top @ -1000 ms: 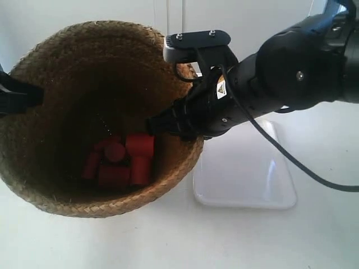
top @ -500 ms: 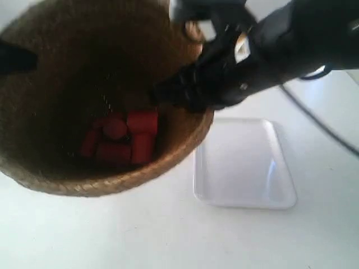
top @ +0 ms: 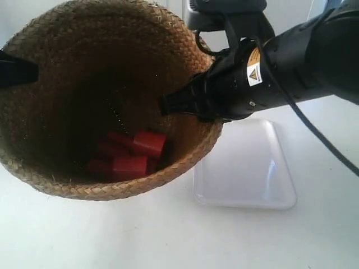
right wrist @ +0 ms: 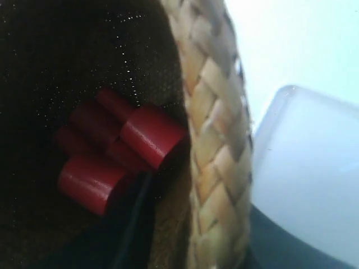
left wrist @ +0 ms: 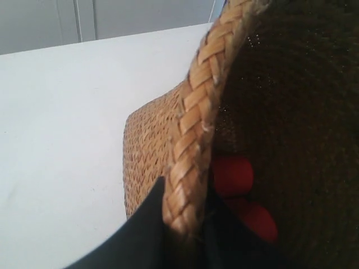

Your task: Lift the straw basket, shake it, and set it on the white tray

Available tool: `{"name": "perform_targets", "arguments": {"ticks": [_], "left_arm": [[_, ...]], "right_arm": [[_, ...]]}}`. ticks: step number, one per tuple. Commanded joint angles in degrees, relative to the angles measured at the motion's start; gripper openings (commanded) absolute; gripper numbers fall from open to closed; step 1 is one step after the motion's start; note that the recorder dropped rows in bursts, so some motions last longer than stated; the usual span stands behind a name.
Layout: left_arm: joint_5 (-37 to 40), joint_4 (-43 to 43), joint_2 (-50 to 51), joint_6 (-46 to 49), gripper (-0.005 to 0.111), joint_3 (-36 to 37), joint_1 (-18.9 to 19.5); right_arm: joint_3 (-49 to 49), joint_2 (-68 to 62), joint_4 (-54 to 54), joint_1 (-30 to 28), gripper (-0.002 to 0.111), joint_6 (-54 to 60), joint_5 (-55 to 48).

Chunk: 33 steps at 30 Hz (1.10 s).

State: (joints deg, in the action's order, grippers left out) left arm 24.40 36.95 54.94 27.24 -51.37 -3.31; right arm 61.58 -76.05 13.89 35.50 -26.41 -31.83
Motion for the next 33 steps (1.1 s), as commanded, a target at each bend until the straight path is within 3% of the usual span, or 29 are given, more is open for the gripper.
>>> {"name": "perform_targets", "arguments": {"ticks": [1, 11, 15, 17, 19, 21, 23, 27, 33], "left_arm": [[-2.91, 1.07, -0.3, 3.49, 0.0, 0.08, -0.08], [-3.96, 1.16, 0.71, 3.89, 0.0, -0.42, -0.08], [3.27, 1.65, -3.82, 3.49, 0.0, -10.79, -0.31], [5.36, 1.53, -6.29, 2.94, 0.0, -13.97, -0.3], [1.04, -0.68, -4.12, 3.29, 0.0, -9.03, -0.54], [1.54, -2.57, 0.2, -1.46, 0.0, -3.69, 0.24], [2.96, -3.0, 0.69, -2.42, 0.0, -3.41, 0.85], [-0.79, -1.52, -1.49, -0.38, 0.0, -4.02, 0.84], [-0.04, -1.41, -1.72, -0.38, 0.0, -4.02, 0.84]], "right_arm": [[-1.09, -1.93, -1.05, -0.16, 0.0, 0.62, 1.83], [0.08, -3.87, -1.22, -0.16, 0.0, 1.41, 5.06], [10.81, 3.08, -5.39, 0.86, 0.0, 10.35, -6.44], [11.44, 7.3, -6.63, 2.36, 0.0, 11.23, -3.4], [4.64, 5.34, -2.7, 2.76, 0.0, 10.53, 6.67], [2.1, -0.03, -2.35, 1.03, 0.0, 7.12, 4.18], [2.55, -2.32, -2.49, 0.46, 0.0, 5.64, -0.71], [2.55, -1.04, -2.56, 0.46, 0.0, 6.65, -0.14], [2.31, -1.04, -3.41, 0.46, 0.0, 6.65, 0.03]]}}
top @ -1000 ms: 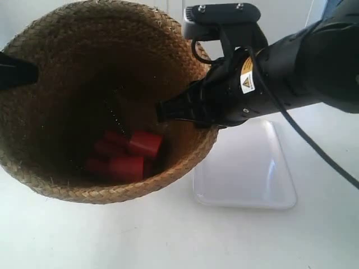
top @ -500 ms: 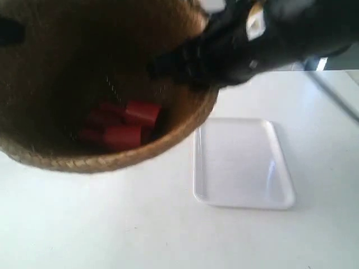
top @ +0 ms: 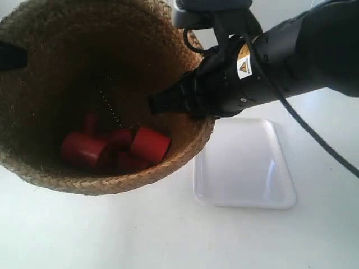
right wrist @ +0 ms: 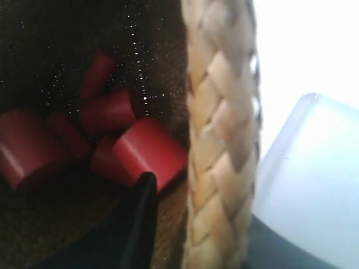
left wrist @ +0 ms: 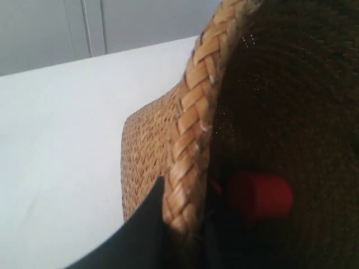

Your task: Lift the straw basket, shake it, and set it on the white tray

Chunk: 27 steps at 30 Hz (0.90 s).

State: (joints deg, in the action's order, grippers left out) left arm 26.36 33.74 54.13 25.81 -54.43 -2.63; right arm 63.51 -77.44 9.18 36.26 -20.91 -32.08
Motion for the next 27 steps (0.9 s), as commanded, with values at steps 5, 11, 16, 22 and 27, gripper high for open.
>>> {"name": "perform_targets", "arguments": {"ticks": [5, 11, 16, 22, 27], "left_arm": [[-1.51, 1.8, -0.8, 1.04, 0.0, -0.96, 0.16], [-1.33, 1.8, -0.69, 1.17, 0.0, 0.47, 0.16], [-2.48, 1.8, -0.69, 1.17, 0.0, 3.6, 0.16], [-3.51, 2.24, -1.71, 0.95, 0.0, 0.96, 0.16], [4.47, 3.74, -6.61, 1.26, 0.0, -11.81, 0.16]], "right_arm": [[0.39, 0.14, 1.17, -0.3, 0.0, 1.15, 0.15], [0.39, -1.84, 0.79, -0.3, 0.0, 1.15, 0.15], [0.39, -2.32, 0.71, -0.3, 0.0, 1.15, 0.99], [4.61, -0.48, -0.12, -0.3, 0.0, 3.4, -3.48], [15.31, 10.2, -5.26, 1.43, 0.0, 9.39, -7.29]]}}
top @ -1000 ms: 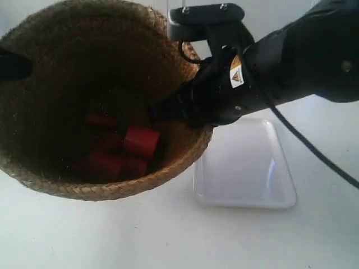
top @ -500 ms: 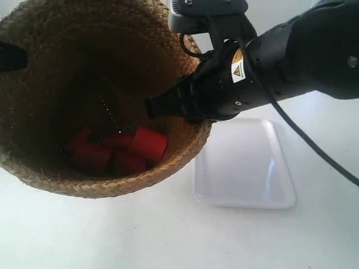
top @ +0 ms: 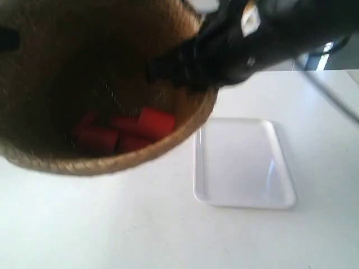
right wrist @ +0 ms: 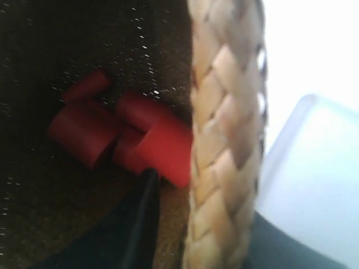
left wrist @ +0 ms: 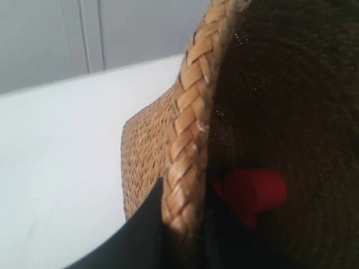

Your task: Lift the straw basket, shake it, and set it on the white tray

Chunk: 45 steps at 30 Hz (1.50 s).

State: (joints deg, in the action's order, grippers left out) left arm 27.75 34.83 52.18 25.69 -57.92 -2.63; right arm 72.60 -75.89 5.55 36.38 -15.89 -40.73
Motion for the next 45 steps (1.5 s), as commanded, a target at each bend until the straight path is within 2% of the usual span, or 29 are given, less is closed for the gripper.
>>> {"name": "perform_targets", "arguments": {"ticks": [1, 2, 3, 4, 6, 20, 26, 28, 30, 32, 33, 34, 36, 38, 40, 42, 45], "left_arm": [[3.69, -0.26, -4.31, 2.01, 0.0, -6.63, 0.16], [1.96, -3.88, -0.45, -4.38, 0.0, 1.68, 0.29], [1.82, -6.02, 1.37, -9.2, 0.0, 4.05, 0.7], [2.14, -5.45, 2.06, -8.91, 0.0, 4.98, 1.26], [-0.43, 0.25, -0.28, -2.76, 0.0, 4.12, 1.16], [0.92, -1.08, -1.26, -2.88, 0.0, 3.39, 1.28], [-2.82, -0.98, 0.27, -2.77, 0.0, 5.91, 1.28], [1.59, -0.86, -0.86, -4.55, 0.0, 1.55, 1.28], [4.91, -0.7, -3.41, -4.06, 0.0, -5.86, 1.28], [7.95, -0.7, -5.92, -2.92, 0.0, -12.33, 1.28], [8.66, -0.98, -6.38, -2.92, 0.0, -12.88, 1.28], [8.67, -2.21, -6.54, -2.76, 0.0, -11.4, 1.28], [5.66, -3.54, -3.96, -3.39, 0.0, -4.01, 1.28], [4.78, -3.08, -0.89, -8.07, 0.0, 1.53, 1.28], [4.63, -1.3, -0.91, -5.4, 0.0, 2.4, 1.16], [3.03, 1.99, -1.6, -0.99, 0.0, 2.4, 1.16], [1.14, 1.32, -1.76, -1.89, 0.0, 2.4, 1.32]], "right_arm": [[3.83, 9.06, -0.05, 1.84, 0.0, 4.09, 5.87], [-4.84, 4.71, 3.16, 1.31, 0.0, 0.09, 12.34], [-6.32, 1.69, 3.51, 0.37, 0.0, -1.73, 10.09], [-6.49, -1.44, 2.96, -0.45, 0.0, -3.85, 4.23], [-6.62, -0.89, 2.88, 0.18, 0.0, -2.02, 5.51], [-12.08, -0.9, 1.9, 0.18, 0.0, -2.42, 10.94], [-11.41, -3.22, 1.73, 0.18, 0.0, -2.42, 12.49], [-7.73, -1.67, 1.13, 0.18, 0.0, -1.53, 6.85], [-0.85, 2.43, 0.0, 0.18, 0.0, 2.9, -1.43], [4.78, 7.31, -2.83, 0.18, 0.0, 4.57, -3.17], [5.35, 10.02, -4.23, 0.34, 0.0, 5.37, -0.56], [2.62, 11.64, -4.24, 0.8, 0.0, 6.43, 3.69], [-6.5, 8.85, 0.95, 0.83, 0.0, 5.67, 12.87], [-8.47, 4.63, 3.05, -1.45, 0.0, -3.31, 8.83], [-8.57, 3.41, 1.68, -1.35, 0.0, -1.69, 5.25], [-8.82, 3.41, 0.36, -0.68, 0.0, 0.59, 6.39], [-8.82, 3.15, 0.19, -0.64, 0.0, 0.59, 7.34]]}}
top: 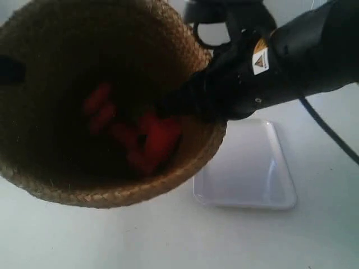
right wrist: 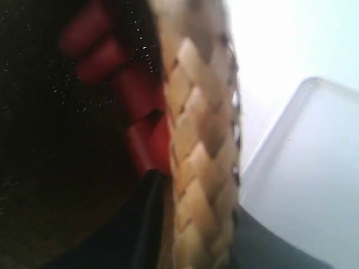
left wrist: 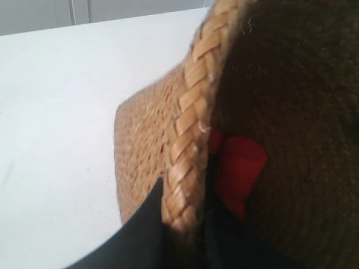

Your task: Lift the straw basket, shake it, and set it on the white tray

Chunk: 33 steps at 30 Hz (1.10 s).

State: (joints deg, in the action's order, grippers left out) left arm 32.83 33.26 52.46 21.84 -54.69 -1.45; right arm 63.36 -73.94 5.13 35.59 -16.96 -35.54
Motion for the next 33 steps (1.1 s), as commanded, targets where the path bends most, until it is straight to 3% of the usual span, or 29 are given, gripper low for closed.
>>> {"name": "perform_targets", "arguments": {"ticks": [1, 13, 17, 19, 21, 23, 24, 25, 27, 29, 31, 33], "left_arm": [[-3.55, 3.26, -2.04, 1.95, 0.0, -0.83, 0.14], [-3.95, 0.71, -2.04, 2.45, 0.0, 2.01, 0.14], [-8.55, -1.17, -2.04, 2.45, 0.0, 5.37, 0.14], [-8.06, -0.77, -2.5, 1.67, 0.0, 3.03, 0.14], [-2.51, 0.25, -5.32, 1.28, 0.0, -4.5, 0.14], [2.45, 1.62, -8.45, 1.28, 0.0, -11.42, 0.14], [2.45, 1.21, -9.15, 2.52, 0.0, -12.31, -0.13], [0.65, -1.0, -8.96, 4.54, 0.0, -9.05, -0.39], [-4.08, -5.64, -4.17, -3.49, 0.0, 0.73, 0.14], [-2.81, -7.47, -2.03, -8.19, 0.0, 2.57, 0.73], [-3.35, -1.63, -2.44, -1.57, 0.0, 2.57, 0.73], [-5.61, -1.54, -3.74, -1.4, 0.0, 1.46, 0.73]], "right_arm": [[0.42, 0.95, 0.62, 0.15, 0.0, 1.66, 2.28], [-3.48, -2.5, 0.62, 0.15, 0.0, -0.18, 6.67], [-5.12, -3.72, 0.88, 0.15, 0.0, -0.28, 10.46], [-1.76, -2.65, 0.85, 0.15, 0.0, 0.24, 5.13], [5.29, 2.02, -0.36, 0.94, 0.0, 1.94, -3.22], [10.4, 7.69, -2.82, 2.4, 0.0, 4.19, -4.27], [9.14, 10.74, -2.38, 3.97, 0.0, 5.55, 0.63], [5.48, 10.96, 1.89, 4.48, 0.0, 5.1, 5.95], [-2.44, 4.69, 6.76, 2.76, 0.0, -4.11, 10.1], [-2.66, 0.71, 6.24, 0.54, 0.0, -5.72, 0.66], [-2.66, 0.17, 4.69, 0.89, 0.0, -3.32, 0.41], [-2.66, 1.69, 5.1, 0.89, 0.0, -3.2, 2.95]]}}
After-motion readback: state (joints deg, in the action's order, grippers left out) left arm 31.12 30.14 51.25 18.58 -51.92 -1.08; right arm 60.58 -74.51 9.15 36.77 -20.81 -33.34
